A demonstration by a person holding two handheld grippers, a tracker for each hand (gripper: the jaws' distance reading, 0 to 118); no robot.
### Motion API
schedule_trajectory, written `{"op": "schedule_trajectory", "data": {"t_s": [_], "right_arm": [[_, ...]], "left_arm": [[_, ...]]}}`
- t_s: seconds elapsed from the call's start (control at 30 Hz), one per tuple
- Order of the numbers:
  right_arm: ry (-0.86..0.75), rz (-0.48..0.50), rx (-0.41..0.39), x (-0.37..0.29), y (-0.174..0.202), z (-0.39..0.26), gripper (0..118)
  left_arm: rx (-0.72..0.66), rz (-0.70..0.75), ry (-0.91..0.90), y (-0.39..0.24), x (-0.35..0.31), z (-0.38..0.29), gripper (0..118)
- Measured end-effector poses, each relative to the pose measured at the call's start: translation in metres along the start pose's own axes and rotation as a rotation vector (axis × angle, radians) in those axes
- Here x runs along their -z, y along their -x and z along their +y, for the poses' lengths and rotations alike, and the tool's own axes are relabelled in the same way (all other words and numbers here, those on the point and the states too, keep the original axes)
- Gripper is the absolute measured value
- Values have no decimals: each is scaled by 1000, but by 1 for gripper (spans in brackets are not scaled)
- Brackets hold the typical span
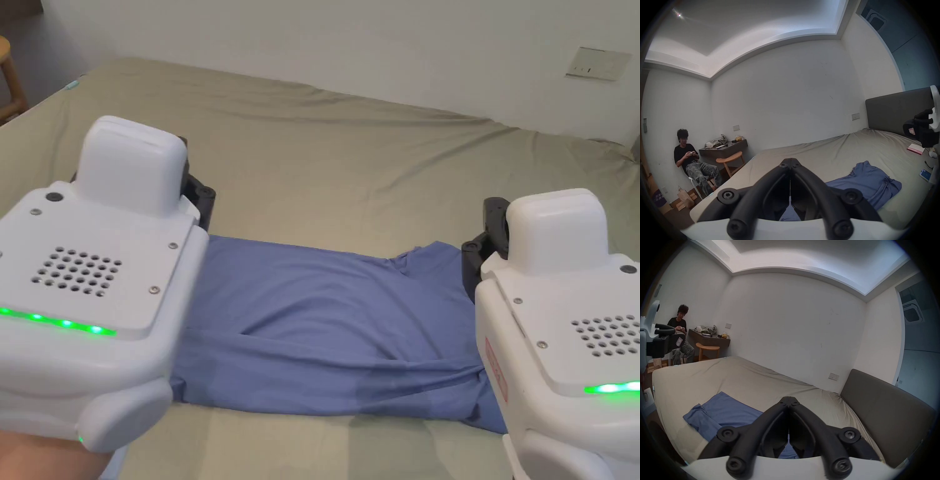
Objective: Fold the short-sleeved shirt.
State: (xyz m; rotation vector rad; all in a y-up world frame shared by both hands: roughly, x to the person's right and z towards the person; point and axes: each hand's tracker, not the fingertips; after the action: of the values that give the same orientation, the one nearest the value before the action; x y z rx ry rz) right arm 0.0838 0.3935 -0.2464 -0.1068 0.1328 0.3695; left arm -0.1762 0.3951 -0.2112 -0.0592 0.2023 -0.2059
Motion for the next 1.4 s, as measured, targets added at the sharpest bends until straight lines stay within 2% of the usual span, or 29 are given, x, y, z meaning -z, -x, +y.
{"op": "schedule_trajectory", "data": {"t_s": [0.23,0.37,0.4,0.43,0.47,0.53,0.57,0.6,0.63,0.67,0.7,0.83,0.93,0.97,1.0,1.03,1.07,1.1,1.13,1.17,1.2,1.23,1.27,1.3,1.4], "right_arm": [[15,4,-1,7,1,-5,2],[50,13,13,15,-1,-17,2],[65,17,19,17,-2,-20,2],[80,19,27,19,-5,-24,2],[93,21,35,20,-7,-28,2],[114,9,37,24,-11,-39,2],[137,-2,33,28,-15,-46,2],[163,-10,33,29,-17,-52,2],[189,-14,45,31,-22,-59,2],[212,-12,61,33,-27,-65,2],[235,-11,72,35,-31,-71,2],[295,-30,65,39,-41,-88,2],[336,-39,60,41,-45,-96,2],[350,-40,58,43,-47,-99,2],[362,-40,60,45,-49,-102,2],[383,-36,70,48,-53,-106,2],[411,-28,93,52,-56,-111,2],[440,-24,115,56,-59,-115,2],[487,-16,132,64,-64,-122,6],[541,-10,149,73,-67,-131,18],[573,-10,174,79,-71,-140,39],[611,1,222,87,-76,-152,79],[660,14,276,96,-82,-167,102],[710,44,308,104,-85,-179,111],[873,33,267,132,-88,-224,111]], "left_arm": [[14,10,66,0,16,-22,0],[7,-2,172,1,30,-57,0],[-38,-44,231,6,37,-69,9],[-101,-95,303,13,46,-83,27],[-164,-111,373,20,56,-102,31],[-201,-78,514,31,72,-138,37],[-222,-50,578,37,80,-160,45],[-240,-37,640,43,86,-180,60],[-267,-24,722,47,94,-202,87],[-291,-22,804,53,102,-224,104],[-305,14,861,57,109,-244,112],[-262,78,960,59,126,-288,109],[-205,28,1001,54,135,-305,88],[-212,55,953,52,132,-299,87],[-196,54,959,50,132,-295,78],[-187,-2,950,45,129,-288,56],[-181,-44,939,40,127,-283,39],[-127,-31,927,35,127,-279,15],[-63,-29,885,31,126,-275,6],[-32,-14,844,26,121,-267,6],[-20,-2,850,25,120,-263,6],[-51,-6,835,26,118,-256,6],[-79,4,794,27,115,-247,6],[-82,1,784,29,112,-240,6],[-23,-6,707,27,104,-215,6]]}}
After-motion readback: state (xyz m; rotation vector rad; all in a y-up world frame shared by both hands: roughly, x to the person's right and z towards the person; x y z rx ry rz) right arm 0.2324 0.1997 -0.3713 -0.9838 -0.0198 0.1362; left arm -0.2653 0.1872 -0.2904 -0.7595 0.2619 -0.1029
